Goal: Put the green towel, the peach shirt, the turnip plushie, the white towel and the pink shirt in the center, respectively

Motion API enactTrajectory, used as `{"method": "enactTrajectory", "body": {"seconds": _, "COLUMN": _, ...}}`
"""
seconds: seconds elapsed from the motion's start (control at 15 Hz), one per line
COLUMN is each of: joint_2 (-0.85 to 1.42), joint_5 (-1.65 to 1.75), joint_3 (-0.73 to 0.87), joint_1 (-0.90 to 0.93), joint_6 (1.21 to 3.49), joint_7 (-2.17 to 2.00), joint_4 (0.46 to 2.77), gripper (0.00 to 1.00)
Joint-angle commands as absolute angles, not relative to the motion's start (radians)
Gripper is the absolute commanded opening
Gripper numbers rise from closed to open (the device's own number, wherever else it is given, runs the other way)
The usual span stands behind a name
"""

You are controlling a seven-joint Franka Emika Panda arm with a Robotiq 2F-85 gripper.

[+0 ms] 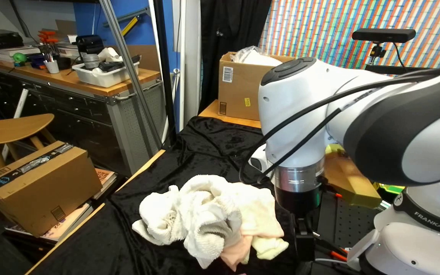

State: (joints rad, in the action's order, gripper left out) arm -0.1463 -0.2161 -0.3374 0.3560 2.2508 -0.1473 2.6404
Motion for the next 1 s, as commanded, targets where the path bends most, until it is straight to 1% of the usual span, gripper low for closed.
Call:
{"method": "enactTrajectory", "body": {"seconds": 0.0, "joint_2": -0.145, "joint_5": -0.306, "joint_3": -0.362, "joint_1": 0.395, "joint_6": 2.347, "joint_7": -0.137, "joint_4": 2.636, "gripper": 1.00}}
{"method": "enactTrajectory", "body": {"seconds": 0.4, "joint_2": -0.034, "joint_5": -0.430, "joint_3": -0.415, "joint_1": 0.449, "joint_6": 2.527, "joint_7": -0.165, "joint_4": 2.548, "gripper": 1.00}}
{"method": "enactTrajectory", "body": {"seconds": 0.67, "joint_2": 0.087, "joint_5": -0.351, "joint_3": -0.453, "joint_1": 0.462, "joint_6": 2.623, "joint_7": -0.245, "joint_4": 2.470, "gripper": 1.00}}
{"method": "enactTrajectory", "body": {"seconds": 0.93, "joint_2": 0.237, "joint_5": -0.238, "joint_3": -0.445, "joint_1": 0.490, "joint_6": 2.672, "joint_7": -0.339, "joint_4": 2.372, "gripper": 1.00}}
